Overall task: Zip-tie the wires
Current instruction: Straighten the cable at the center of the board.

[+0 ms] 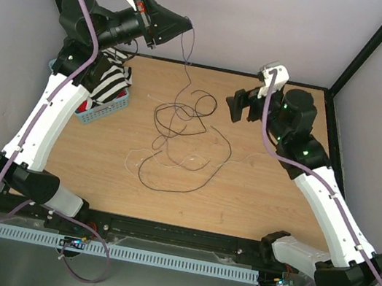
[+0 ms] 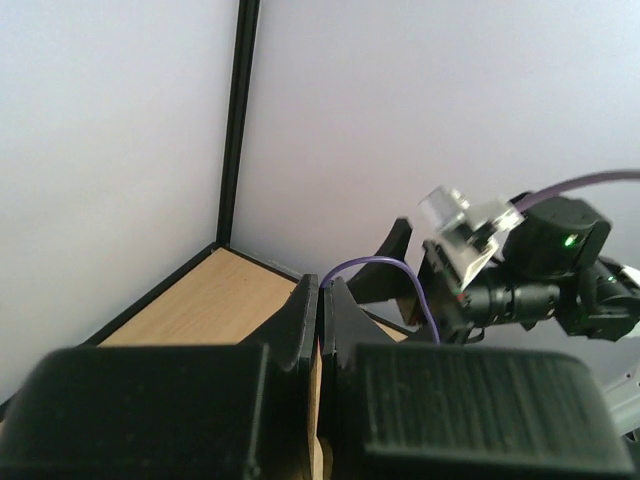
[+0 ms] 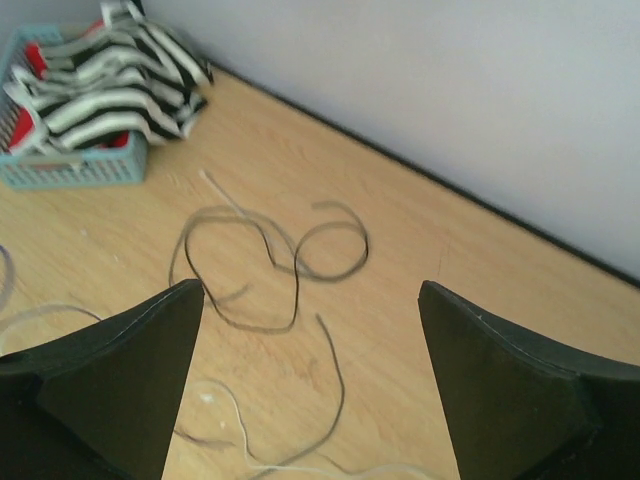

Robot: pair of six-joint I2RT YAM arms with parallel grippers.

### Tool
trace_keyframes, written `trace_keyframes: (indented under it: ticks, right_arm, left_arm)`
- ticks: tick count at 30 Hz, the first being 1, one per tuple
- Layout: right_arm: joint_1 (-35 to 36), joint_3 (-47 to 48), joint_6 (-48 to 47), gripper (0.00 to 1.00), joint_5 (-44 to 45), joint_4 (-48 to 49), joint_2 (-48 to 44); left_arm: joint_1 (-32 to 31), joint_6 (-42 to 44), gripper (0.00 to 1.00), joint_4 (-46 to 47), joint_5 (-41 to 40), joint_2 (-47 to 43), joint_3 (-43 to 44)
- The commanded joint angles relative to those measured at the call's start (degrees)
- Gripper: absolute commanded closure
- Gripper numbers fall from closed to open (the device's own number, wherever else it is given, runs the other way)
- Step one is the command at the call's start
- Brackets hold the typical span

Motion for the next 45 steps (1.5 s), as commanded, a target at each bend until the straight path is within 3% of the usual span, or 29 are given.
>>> trace_keyframes:
  ticks: [1,5,10,16,20,24,28,35,45]
  right_arm:
    - [-0.58,-8.68,0.77,0.01,0.82,1.03,-0.78]
    - [-0.54,-18.98,0.13,0.01,-9.28,7.89,0.15]
    - [0.31,-30.36,1.06,0.01,-23.24,23.75,0.69]
    - [8.06,-38.34,-4.02,0.01,-23.81,40.29,5.65]
    - [10.43,-35.71,-4.55,0.01,-21.15,41.51,13.76]
    - [10.73,-32.02,-1.80,0.01,-13.13,43.42,20.52]
    - [10.73,-30.83,-0.71,0.01,-9.00,47.73,24.22]
    - [10.73,-26.55,-0.55,0.01,-5.57,46.85,29.77]
    - [10.73,-27.07,0.94,0.08,-12.89,39.60,27.01]
  left_arm:
    - [-0.21,-0.14,1.00,-1.22,-1.61,-0.07,0.67]
    - [-0.30,0.38,1.00,-1.39,-1.74,-0.42,0.02]
    - [-0.39,0.35,1.00,-1.65,-2.02,-0.58,-0.10]
    - [-0.39,0.50,1.00,-1.83,-2.56,-1.17,0.01]
    - [-0.39,0.46,1.00,-2.16,-2.47,-1.15,0.35]
    - [-0.39,0.07,1.00,-2.36,-2.38,-1.26,0.59]
    - [-0.39,-0.49,1.00,-2.45,-2.01,-1.28,0.78]
    - [-0.39,-0.92,1.00,-2.45,-1.24,-1.65,1.07]
    - [-0.37,-0.20,1.00,-2.62,-1.48,-1.87,0.61]
